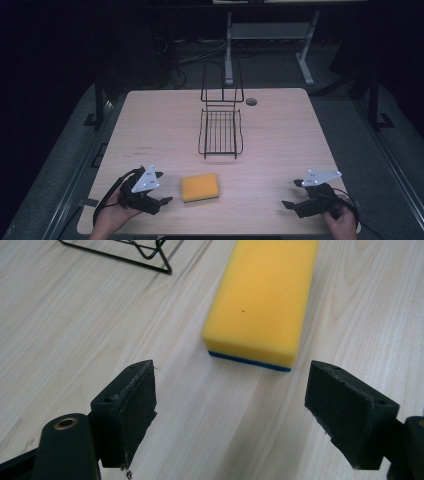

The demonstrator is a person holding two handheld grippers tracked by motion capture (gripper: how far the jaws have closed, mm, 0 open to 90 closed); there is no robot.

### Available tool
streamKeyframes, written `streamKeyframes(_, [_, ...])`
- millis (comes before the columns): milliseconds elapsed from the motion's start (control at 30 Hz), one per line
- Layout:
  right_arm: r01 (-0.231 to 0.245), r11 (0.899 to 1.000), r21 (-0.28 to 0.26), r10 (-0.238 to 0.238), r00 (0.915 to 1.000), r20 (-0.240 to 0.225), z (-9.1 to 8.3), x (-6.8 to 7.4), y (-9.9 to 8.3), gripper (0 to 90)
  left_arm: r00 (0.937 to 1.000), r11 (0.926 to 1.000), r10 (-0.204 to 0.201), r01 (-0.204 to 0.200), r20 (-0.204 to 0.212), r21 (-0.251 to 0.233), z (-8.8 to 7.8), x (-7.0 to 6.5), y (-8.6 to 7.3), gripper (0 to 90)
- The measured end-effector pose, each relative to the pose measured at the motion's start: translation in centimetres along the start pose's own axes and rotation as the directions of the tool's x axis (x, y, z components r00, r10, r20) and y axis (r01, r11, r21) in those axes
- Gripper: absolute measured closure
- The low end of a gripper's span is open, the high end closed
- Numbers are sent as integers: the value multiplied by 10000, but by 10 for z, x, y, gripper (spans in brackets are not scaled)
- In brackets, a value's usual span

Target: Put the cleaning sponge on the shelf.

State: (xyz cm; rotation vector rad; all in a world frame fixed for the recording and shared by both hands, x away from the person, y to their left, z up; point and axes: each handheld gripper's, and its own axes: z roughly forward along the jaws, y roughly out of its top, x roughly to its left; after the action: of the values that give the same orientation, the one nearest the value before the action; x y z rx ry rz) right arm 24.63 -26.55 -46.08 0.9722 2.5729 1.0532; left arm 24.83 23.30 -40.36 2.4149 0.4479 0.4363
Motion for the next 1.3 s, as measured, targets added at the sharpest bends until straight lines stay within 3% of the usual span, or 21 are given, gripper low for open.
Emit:
streamKeyframes(600, [44, 10000, 10, -44, 10000, -69, 1, 1, 1, 138, 9963, 9956, 737, -761, 447, 549, 12, -3, 23, 196])
streamKeyframes(1033, [112, 9999, 83, -111, 9999, -125, 2, 3, 1, 139, 9920, 9914, 1043, -1094, 716, 716, 21, -2, 35, 196])
streamKeyframes(1300, [183, 9998, 81, -182, 9997, -156, 2, 4, 2, 139, 9903, 9907, 1027, -1102, 933, 794, 29, -2, 41, 196])
